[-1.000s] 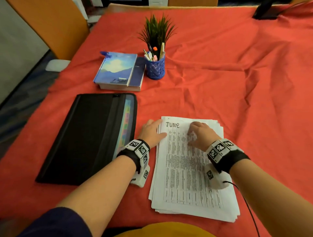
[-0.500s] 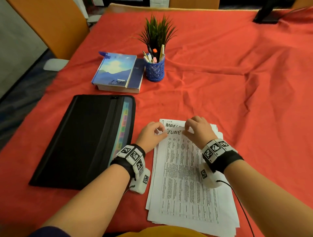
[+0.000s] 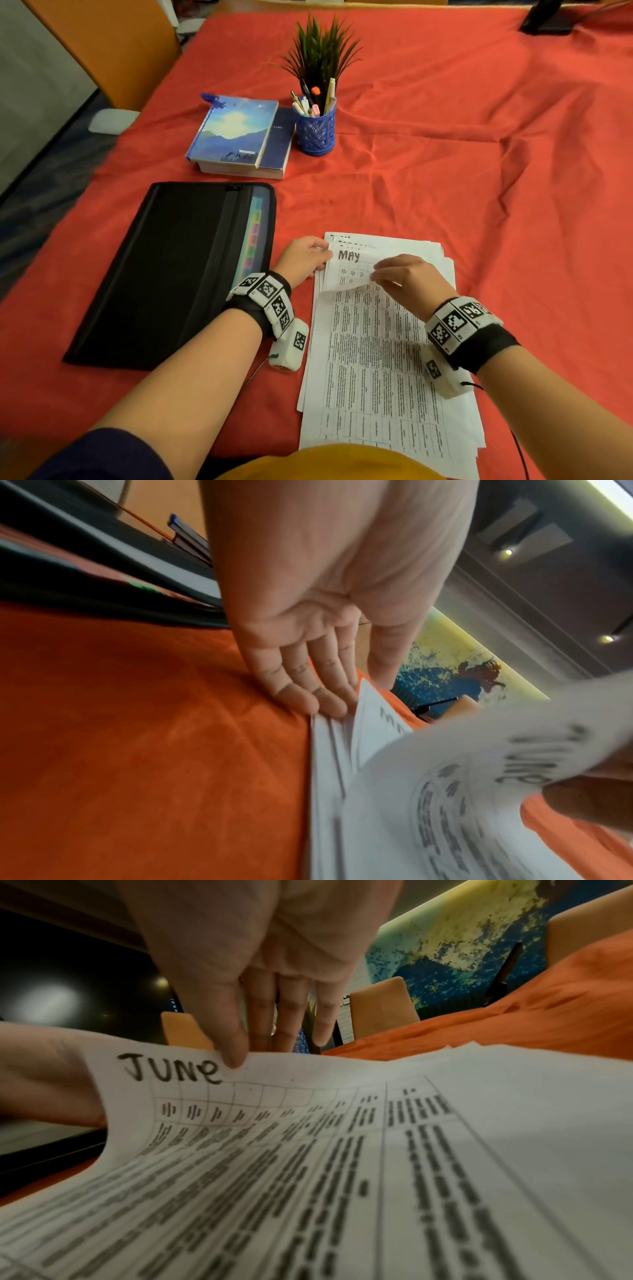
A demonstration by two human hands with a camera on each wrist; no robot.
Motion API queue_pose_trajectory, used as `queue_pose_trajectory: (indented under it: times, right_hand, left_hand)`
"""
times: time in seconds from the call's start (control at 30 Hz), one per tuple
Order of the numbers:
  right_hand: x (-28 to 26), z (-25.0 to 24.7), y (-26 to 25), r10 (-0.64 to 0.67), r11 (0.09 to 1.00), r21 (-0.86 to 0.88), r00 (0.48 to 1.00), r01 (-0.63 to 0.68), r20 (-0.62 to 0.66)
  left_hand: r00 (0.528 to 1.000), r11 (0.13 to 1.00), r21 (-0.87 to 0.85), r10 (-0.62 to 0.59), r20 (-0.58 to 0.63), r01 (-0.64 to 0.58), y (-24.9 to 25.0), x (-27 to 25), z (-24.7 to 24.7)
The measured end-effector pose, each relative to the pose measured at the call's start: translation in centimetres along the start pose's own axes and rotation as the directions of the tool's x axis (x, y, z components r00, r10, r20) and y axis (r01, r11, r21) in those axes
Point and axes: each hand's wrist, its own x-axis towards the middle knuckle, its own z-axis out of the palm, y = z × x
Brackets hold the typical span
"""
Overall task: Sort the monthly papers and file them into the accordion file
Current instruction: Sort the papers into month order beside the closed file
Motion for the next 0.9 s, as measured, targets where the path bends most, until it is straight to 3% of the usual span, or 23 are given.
queue_pose_trajectory:
  times: [0.1, 0.17, 0.23, 0.3, 0.57, 0.73, 0.83, 0.9]
  right_hand:
    - [0.2, -0.3, 0.0, 0.182, 0.981, 0.057, 0.979, -0.188, 0.086]
    - [0.8, -0.5, 0.3, 0.253, 0.961, 0.098, 0.965, -0.260, 0.074]
    - [1.4, -0.6, 0.3, 0.194, 0.975, 0.101, 0.980, -0.197, 0.035]
    - [1.8, -0.4, 0.3, 0.144, 0.985, 0.088, 0.987, -0.150, 0.074]
    - [1.8, -0.2, 0.1, 0.171, 0.970, 0.146, 0.973, -0.194, 0.155]
    - [1.9, -1.4, -1.0, 0.165, 0.971, 0.140, 0.966, -0.195, 0.200]
    - [1.8, -1.7, -1.2, 0.263, 0.942, 0.146, 0.934, -0.303, 0.243]
    - [1.8, -1.8, -1.3, 0.275, 0.940, 0.144, 0.938, -0.308, 0.211]
  left_hand:
    - [0.998, 0.996, 0.058, 0.068, 0.017, -0.069, 0.1, 0.1, 0.2]
    - [0.997, 0.998, 0.016, 0.064, 0.043, -0.065, 0.3, 0.1, 0.1]
    - [0.997, 0.997, -0.073, 0.041, 0.066, -0.037, 0.7, 0.0, 0.1]
    - [0.996, 0.991, -0.135, 0.024, 0.083, -0.013, 0.9, -0.2, 0.0]
    - [0.990, 0.952, -0.297, -0.035, 0.137, 0.074, 0.6, -0.8, -0.2]
    - [0.989, 0.941, -0.317, -0.084, 0.120, 0.119, 0.3, -0.9, -0.4]
    - [0.990, 0.953, -0.279, -0.084, 0.117, 0.114, 0.5, -0.9, -0.6]
    - [0.985, 0.964, -0.248, -0.060, 0.164, 0.100, 0.8, -1.2, -0.6]
